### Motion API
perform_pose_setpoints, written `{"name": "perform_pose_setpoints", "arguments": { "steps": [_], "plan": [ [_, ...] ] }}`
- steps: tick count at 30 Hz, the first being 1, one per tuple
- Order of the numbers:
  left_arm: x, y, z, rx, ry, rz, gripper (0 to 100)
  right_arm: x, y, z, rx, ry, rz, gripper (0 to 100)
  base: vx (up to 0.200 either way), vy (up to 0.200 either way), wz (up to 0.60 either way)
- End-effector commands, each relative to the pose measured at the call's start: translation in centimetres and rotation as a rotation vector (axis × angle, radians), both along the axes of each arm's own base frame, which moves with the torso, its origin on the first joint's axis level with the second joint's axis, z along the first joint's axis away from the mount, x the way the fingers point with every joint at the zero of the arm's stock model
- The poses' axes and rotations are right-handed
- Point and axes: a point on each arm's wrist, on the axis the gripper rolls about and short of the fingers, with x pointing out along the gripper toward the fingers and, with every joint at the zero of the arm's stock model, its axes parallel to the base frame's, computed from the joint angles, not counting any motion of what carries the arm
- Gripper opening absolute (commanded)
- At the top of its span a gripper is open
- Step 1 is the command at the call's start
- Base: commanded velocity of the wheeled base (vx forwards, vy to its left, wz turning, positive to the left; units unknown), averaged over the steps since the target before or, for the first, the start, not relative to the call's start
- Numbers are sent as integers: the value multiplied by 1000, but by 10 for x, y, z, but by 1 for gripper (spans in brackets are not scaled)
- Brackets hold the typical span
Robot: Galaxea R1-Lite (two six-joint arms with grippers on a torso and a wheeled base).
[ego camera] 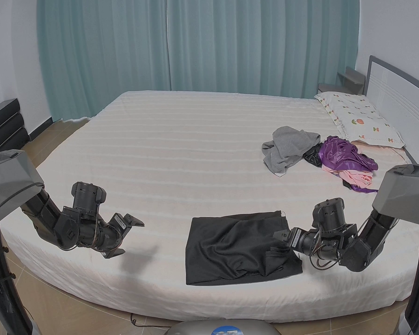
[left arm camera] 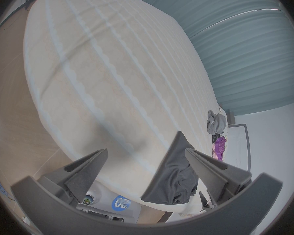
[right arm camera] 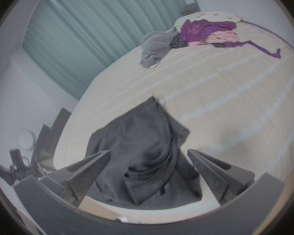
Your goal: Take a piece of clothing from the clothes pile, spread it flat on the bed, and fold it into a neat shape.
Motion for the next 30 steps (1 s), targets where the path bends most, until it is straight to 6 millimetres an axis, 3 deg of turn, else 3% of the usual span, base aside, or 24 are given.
{"name": "perform_pose_setpoints", "arguments": {
  "steps": [1,7,23,30],
  "plan": [
    [0,-1,-2,2,5,-2,100,-13,5,-5,-50,24,46,100,0,0,0],
    [0,-1,-3,7,8,-2,100,-25,8,-11,-109,45,101,100,0,0,0],
    [1,-2,-6,25,12,8,100,-30,13,-29,-236,73,116,100,0,0,0],
    [1,-2,-6,30,9,5,100,-31,-2,-34,-385,84,77,100,0,0,0]
  ]
}}
